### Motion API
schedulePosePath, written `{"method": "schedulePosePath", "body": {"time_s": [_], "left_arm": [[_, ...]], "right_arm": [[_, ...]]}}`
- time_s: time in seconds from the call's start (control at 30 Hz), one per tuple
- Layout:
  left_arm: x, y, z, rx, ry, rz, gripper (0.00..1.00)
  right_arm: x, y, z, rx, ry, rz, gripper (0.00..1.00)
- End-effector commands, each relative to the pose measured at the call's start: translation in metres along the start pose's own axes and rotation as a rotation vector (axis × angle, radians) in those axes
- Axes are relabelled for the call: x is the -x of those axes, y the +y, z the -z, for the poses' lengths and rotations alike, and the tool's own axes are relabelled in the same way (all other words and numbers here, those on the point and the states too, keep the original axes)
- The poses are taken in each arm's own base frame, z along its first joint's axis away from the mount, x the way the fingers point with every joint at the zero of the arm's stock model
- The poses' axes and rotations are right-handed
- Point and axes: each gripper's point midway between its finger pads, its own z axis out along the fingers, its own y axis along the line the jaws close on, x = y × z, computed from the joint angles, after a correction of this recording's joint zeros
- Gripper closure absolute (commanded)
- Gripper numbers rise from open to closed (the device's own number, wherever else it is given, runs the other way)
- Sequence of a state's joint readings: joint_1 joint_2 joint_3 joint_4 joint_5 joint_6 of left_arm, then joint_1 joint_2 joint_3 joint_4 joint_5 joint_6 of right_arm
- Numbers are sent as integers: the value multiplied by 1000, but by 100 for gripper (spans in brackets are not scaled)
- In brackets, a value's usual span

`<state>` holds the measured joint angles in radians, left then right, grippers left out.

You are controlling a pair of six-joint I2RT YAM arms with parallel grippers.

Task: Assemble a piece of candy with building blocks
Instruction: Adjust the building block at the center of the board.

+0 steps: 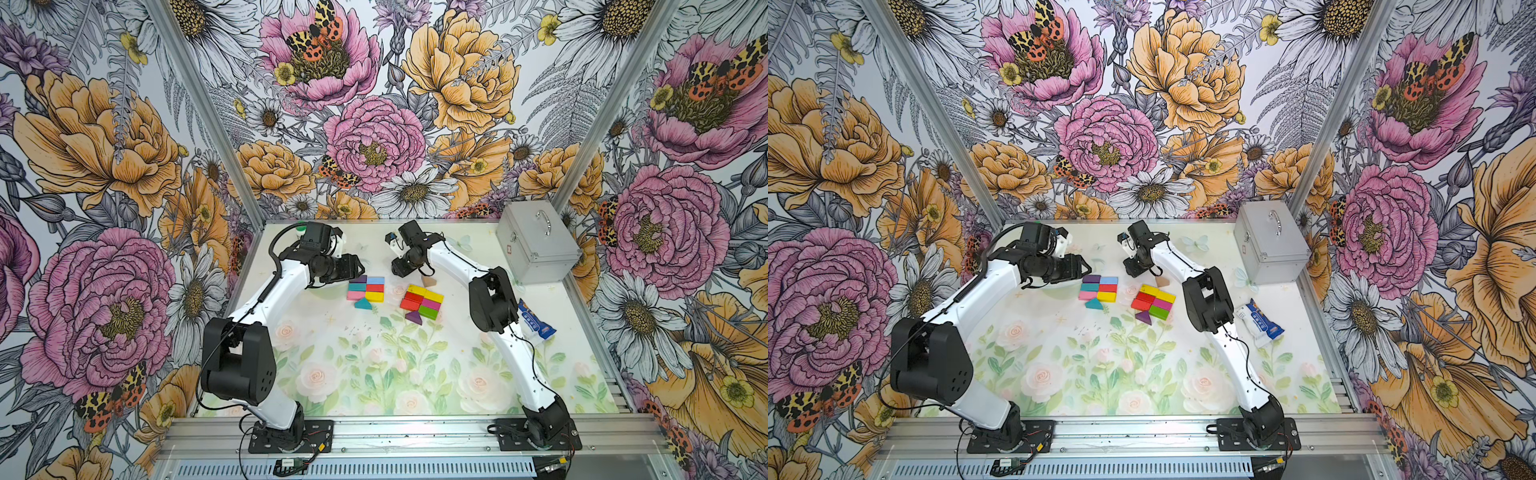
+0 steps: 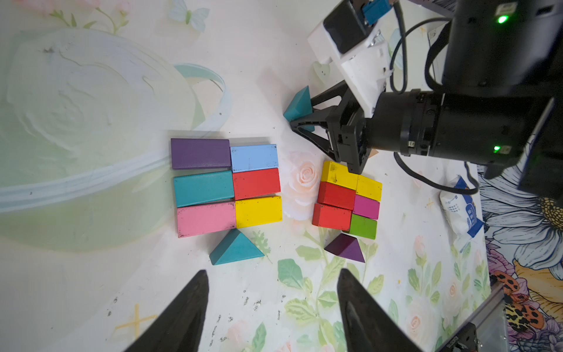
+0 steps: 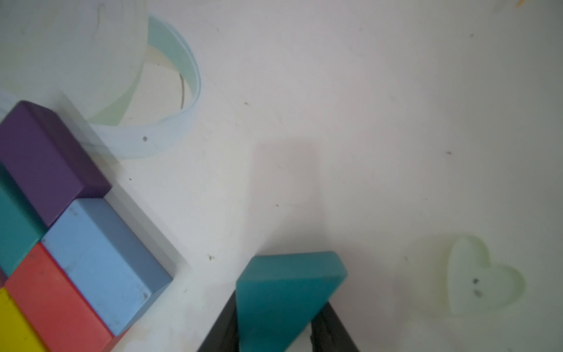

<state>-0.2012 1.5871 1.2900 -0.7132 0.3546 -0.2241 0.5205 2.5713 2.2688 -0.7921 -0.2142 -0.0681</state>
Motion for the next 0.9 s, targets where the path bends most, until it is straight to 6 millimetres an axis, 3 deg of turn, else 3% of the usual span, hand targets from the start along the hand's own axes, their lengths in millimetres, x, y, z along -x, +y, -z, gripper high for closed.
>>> {"method": "schedulePosePath", "body": {"time_s": [0.0,0.4,0.67,0.87], "left_arm": [[2,-4,7,4,-26,-41,33],[1,-3,6,4,-21,-41,33],[2,-2,5,5,-21,-37,33],[2,-1,4,4,-16,-34,33]], "right_arm": [[-17,6,-1,9,65,-7,64],[4,18,-9,55,11,76,57],[15,33,-8,122,-25,86,60],[21,33,-8,117,-41,85,64]]}}
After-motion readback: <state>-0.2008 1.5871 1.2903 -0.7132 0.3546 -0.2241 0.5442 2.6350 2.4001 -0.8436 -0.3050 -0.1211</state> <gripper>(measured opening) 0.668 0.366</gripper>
